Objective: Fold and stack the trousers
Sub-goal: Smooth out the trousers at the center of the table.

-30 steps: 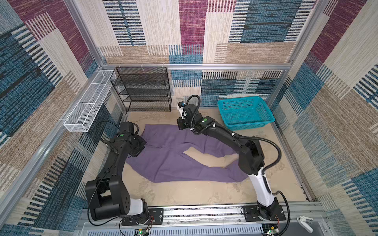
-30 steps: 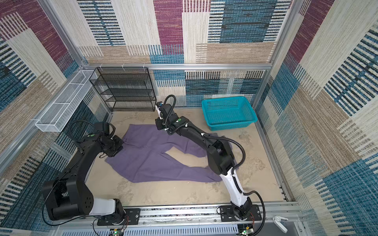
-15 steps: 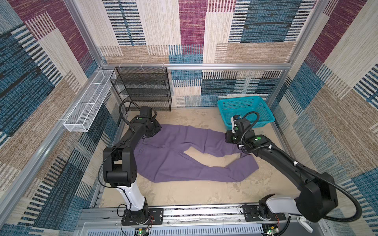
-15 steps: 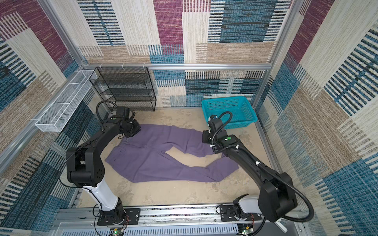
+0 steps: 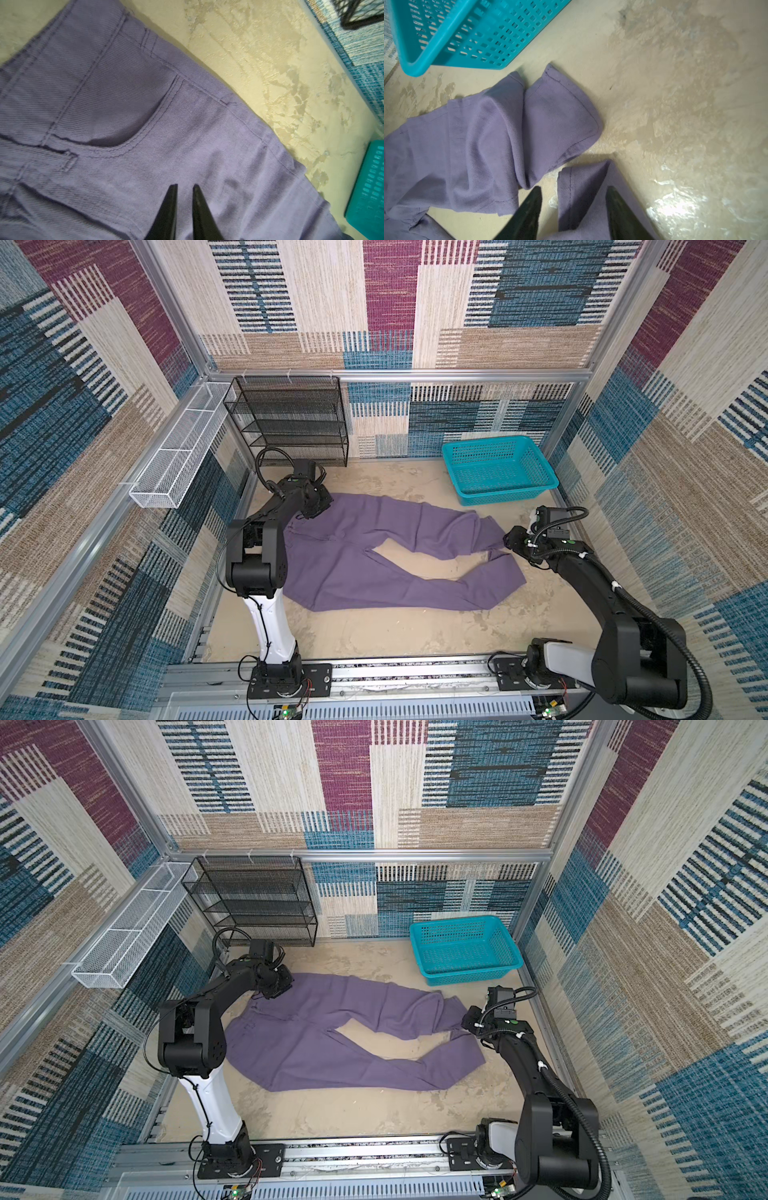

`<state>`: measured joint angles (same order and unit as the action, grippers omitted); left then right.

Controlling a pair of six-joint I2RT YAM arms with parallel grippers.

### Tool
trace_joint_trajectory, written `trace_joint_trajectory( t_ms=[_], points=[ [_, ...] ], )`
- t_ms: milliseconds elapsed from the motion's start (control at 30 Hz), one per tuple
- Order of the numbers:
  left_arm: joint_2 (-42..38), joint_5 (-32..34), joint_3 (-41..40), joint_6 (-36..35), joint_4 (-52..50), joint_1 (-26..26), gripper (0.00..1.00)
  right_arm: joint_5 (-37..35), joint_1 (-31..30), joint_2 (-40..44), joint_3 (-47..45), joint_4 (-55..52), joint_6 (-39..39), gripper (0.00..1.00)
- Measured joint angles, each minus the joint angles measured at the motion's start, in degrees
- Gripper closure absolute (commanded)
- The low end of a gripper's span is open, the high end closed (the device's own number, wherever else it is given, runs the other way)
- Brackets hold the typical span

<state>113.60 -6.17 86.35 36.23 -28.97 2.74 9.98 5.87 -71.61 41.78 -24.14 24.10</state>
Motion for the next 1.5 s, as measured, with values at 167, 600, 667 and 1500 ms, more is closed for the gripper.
trace_joint_trajectory(
  t_ms=[167,600,667,1500],
  points=[
    [0.9,0.1,-0.7,-0.4,0.5,0.0,0.81,0.6,1.7,-5.4,-0.4,3.3,-0.7,0.38],
    [1.2,1.5,-1.4,-0.6,1.3,-0.1,0.82,3.5,3.1,-18.5,4.8,12.0,-1.2,0.91],
    [1.4,1.6,-1.4,-0.6,1.3,-0.1,0.82,3.5,3.1,-18.3,5.2,12.2,-1.2,0.98],
    [4.0,1.7,-2.8,-0.5,2.0,-1.1,0.84,-16.5,3.1,-7.3,12.5,5.7,-3.9,1.00]
  ],
)
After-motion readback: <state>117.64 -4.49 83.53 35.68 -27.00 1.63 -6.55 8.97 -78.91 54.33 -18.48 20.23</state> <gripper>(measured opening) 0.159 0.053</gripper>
